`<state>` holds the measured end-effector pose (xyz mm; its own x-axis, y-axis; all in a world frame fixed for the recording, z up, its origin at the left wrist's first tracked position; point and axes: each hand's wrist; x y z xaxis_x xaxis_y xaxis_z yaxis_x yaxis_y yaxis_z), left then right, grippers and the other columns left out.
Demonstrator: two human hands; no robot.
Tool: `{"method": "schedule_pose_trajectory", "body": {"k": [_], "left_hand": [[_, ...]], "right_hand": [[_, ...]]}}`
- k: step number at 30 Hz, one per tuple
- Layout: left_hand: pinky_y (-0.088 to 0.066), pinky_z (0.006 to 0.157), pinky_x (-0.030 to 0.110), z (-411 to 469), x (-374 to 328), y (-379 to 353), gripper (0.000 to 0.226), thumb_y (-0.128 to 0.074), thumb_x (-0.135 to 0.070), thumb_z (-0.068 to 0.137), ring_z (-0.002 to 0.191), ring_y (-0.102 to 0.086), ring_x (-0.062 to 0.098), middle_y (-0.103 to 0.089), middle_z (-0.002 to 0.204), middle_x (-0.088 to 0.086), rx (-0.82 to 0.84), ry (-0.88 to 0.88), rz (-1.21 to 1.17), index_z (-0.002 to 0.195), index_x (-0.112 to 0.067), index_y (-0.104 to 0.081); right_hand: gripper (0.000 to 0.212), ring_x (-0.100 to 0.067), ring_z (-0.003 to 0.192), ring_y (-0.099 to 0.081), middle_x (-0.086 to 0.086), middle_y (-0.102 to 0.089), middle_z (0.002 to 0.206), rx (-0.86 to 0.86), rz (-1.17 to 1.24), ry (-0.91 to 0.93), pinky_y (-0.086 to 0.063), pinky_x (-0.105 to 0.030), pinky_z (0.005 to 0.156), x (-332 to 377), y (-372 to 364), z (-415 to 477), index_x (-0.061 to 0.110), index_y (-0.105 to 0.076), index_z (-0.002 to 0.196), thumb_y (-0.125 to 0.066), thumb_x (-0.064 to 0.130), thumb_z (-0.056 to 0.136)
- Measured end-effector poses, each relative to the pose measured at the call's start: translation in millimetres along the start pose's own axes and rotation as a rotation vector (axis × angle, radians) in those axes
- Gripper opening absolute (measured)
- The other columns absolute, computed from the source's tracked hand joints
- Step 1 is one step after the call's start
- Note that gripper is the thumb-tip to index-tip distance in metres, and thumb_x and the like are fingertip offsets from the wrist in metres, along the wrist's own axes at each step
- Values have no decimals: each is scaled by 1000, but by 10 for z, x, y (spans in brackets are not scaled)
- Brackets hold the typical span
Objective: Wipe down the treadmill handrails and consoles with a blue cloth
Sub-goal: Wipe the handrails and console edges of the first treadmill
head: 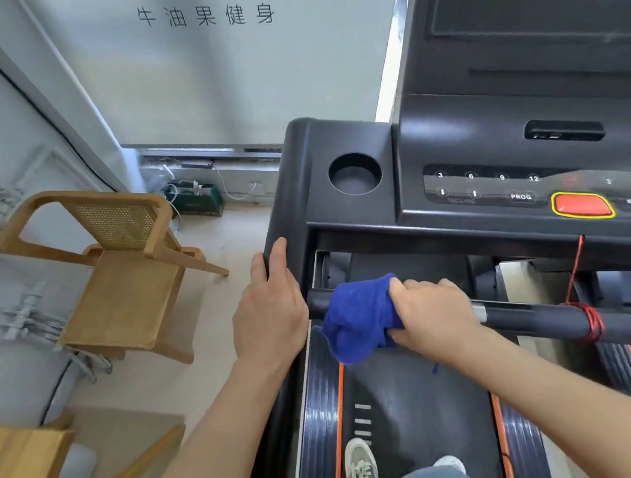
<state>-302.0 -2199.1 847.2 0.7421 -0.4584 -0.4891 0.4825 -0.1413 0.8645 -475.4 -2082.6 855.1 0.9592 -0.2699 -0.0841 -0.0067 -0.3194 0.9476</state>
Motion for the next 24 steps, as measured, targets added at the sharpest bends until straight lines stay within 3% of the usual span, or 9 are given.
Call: {"method": "schedule_pose_trajectory", "body": {"k": [3,6,9,12,14,16,18,21,24], "left_hand": [[-51,67,51,14,23,-41,53,-21,-33,93,87,-58,38,-47,129,10,-11,-6,26,144,-21,-30],[-51,68,51,6,34,-38,58,-15,-39,91,91,-59,38,-46,131,9,17,20,26,144,-22,-31],[-51,73,50,26,15,-32,58,-18,-36,91,96,-57,37,-51,125,14,35,18,67,143,-16,-36],[-47,91,51,-26,-9,-14,53,-30,-20,87,118,-50,42,-51,132,23,-25,-151,259,136,-8,-48],[-41,101,50,-94,-59,-64,50,-39,-16,84,129,-44,38,-47,140,20,-17,-353,294,131,-9,-54],[-39,106,47,-188,-271,-192,46,-43,-18,85,129,-46,34,-49,141,17,47,-478,164,128,-8,-58],[-38,107,44,-288,-632,-361,50,-46,-24,87,129,-46,28,-47,143,13,207,-595,63,133,-8,-54],[-24,114,41,-371,-1092,-620,76,-54,-34,79,136,-38,20,-37,152,5,461,-635,161,148,-11,-31],[-44,98,37,-251,-1077,-706,81,-66,-32,67,111,-60,23,-60,128,3,383,-619,317,142,-11,-42]], "right_hand": [[32,-27,93,-62,-2,-60,106,-33,129,14,-33,-34,73,313,114,164,15,-43,105,-59,29,80],[45,-29,96,-60,-7,-54,112,-121,181,93,-36,-35,73,827,172,328,9,-42,116,-65,22,79],[58,-28,96,-61,-6,-56,110,-203,104,109,-32,-34,70,728,14,340,11,-41,128,-67,19,77],[51,-26,64,-63,0,-60,75,-229,21,44,-30,-32,57,177,-198,85,18,-55,97,-81,19,53],[43,-25,64,-62,2,-58,72,-134,-14,-81,-28,-31,57,-290,-232,-189,20,-50,87,-77,19,55],[30,-24,86,-63,3,-60,89,-74,-52,-192,-33,-33,65,-740,-255,-454,21,-46,97,-64,25,74],[29,-25,93,-63,3,-62,95,-136,-36,-206,-36,-34,71,-962,-292,-567,21,-46,101,-61,29,78],[30,-25,80,-65,1,-65,87,-176,-23,-126,-33,-33,63,-644,-384,-389,18,-57,99,-67,26,71],[42,-22,61,-62,1,-63,71,-290,-5,-34,-33,-31,56,-476,-466,-263,16,-65,95,-78,28,57]]}}
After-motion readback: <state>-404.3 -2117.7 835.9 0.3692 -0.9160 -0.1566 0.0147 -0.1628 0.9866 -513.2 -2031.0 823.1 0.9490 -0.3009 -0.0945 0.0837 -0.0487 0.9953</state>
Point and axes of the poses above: each hand's wrist, its own z-axis towards the middle knuckle, its own y-axis out of the back of the hand, x = y × z
